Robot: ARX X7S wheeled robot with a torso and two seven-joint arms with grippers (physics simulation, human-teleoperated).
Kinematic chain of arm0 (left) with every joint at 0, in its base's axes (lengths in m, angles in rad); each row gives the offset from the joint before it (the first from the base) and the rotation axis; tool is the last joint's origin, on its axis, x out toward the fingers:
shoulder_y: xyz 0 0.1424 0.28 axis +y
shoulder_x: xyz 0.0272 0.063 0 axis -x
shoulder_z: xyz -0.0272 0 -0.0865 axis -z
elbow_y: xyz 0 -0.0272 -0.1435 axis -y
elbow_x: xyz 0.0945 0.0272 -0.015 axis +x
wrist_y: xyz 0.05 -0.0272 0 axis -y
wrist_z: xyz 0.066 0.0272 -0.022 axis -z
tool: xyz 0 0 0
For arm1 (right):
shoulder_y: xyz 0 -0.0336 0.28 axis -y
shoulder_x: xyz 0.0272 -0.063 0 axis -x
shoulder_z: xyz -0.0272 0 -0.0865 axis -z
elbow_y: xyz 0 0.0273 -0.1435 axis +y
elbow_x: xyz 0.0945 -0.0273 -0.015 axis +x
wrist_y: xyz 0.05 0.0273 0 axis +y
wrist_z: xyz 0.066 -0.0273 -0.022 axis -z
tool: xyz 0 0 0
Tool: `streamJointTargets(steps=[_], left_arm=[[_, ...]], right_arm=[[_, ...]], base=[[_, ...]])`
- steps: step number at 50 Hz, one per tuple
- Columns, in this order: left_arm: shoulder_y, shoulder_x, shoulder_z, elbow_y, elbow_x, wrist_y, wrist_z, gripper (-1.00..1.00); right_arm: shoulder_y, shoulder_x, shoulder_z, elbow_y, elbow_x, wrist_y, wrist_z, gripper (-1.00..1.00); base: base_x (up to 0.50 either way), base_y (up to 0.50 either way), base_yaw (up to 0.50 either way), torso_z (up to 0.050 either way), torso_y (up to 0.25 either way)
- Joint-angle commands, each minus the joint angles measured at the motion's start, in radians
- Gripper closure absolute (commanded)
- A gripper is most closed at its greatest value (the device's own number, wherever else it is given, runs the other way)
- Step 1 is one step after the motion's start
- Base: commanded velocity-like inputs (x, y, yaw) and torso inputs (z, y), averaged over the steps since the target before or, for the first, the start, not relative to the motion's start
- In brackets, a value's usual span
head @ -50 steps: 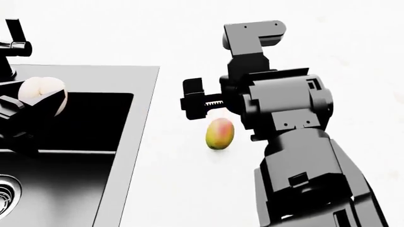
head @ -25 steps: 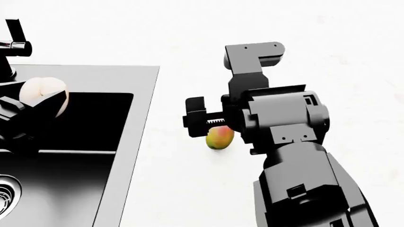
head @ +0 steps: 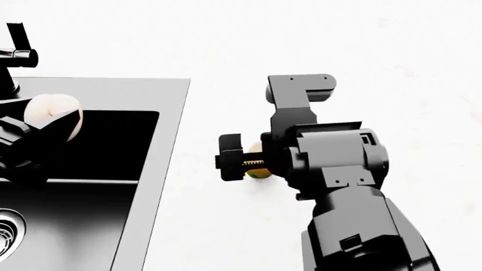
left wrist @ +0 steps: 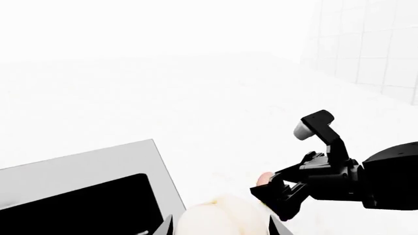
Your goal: There is a mixed pile of frozen fruits and vegetables on the counter. Locate all the frozen vegetables and place the items in a bowl on the counter. Take all the frozen fruits and defrost them in a running sink.
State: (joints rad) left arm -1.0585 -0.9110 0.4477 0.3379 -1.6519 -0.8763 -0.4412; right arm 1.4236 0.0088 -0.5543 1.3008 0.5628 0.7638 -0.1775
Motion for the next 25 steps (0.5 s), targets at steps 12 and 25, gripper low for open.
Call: streamJointTargets(steps=[12,25], left_arm=[[-0.001,0.004,-0.003,-0.004,0.000,0.024,0.012,1.00],[0.005,0.005,-0.008,-0.003,-0.003,0.035,0.004,1.00]], right_arm=[[-0.024,0.024,0.014,-0.058,0.057,0.009,0.041,1.00],[-0.155,0.206,0.065,-0.663,0.163,0.247,0.243,1.00]], base=[[0.00,0.00,0.00,0.000,0.000],[0.00,0.00,0.00,0.000,0.000]])
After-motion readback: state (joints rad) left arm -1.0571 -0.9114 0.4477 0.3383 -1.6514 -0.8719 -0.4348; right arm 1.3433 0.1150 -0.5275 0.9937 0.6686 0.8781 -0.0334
